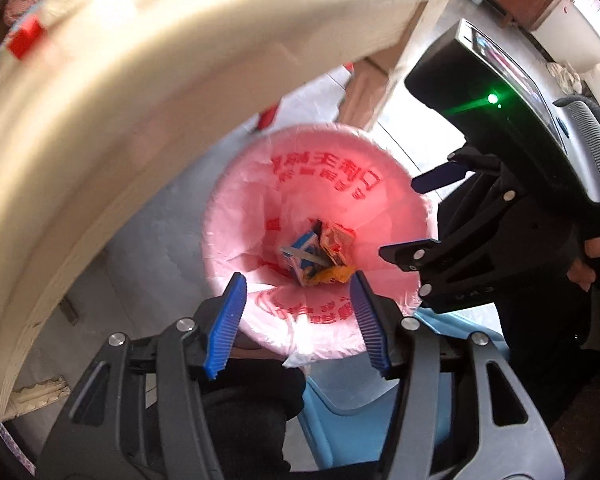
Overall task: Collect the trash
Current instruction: 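Open the left gripper over the bin while the right gripper releases the card box, then raise both tools from the bin back over the table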
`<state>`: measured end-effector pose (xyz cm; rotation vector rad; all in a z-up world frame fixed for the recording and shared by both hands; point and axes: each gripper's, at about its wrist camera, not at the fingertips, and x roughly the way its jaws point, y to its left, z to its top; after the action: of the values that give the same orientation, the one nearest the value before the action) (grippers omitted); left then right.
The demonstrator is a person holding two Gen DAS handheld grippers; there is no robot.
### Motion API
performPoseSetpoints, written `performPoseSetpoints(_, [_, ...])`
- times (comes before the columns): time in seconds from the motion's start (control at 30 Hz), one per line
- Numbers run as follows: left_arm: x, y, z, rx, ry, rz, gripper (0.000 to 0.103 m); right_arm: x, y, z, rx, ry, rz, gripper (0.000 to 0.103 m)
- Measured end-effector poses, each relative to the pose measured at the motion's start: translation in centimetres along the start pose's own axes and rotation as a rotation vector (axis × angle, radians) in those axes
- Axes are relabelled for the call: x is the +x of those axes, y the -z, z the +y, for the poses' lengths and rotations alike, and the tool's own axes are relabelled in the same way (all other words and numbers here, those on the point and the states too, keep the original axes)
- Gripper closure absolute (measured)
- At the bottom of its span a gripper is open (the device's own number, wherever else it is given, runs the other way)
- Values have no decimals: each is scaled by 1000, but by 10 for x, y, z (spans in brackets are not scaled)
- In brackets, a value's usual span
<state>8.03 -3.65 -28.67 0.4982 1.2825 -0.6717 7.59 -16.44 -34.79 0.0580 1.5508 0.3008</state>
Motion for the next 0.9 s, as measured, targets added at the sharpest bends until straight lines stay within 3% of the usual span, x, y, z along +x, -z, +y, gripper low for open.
performPoseSetpoints(0.27, [-57,4,5,-26,-132,-47,50,-63,5,31,-75,12,-115,33])
performPoseSetpoints(0.47, [-116,2,33,-98,-158,-91,49,-146,-6,47,-135,-4,-252,33])
performPoseSetpoints(0.6, [-164,-15,70,-177,-204,-111,47,-209,-29,54,-168,-11,-352,33])
performPoseSetpoints(0.7, [-196,-36,95,-202,-292,-133,41,-251,-49,61,-190,1,-414,33])
performPoseSetpoints(0.9, [-226,-86,142,-277,-320,-115,41,-305,-98,69,-215,25,-493,30])
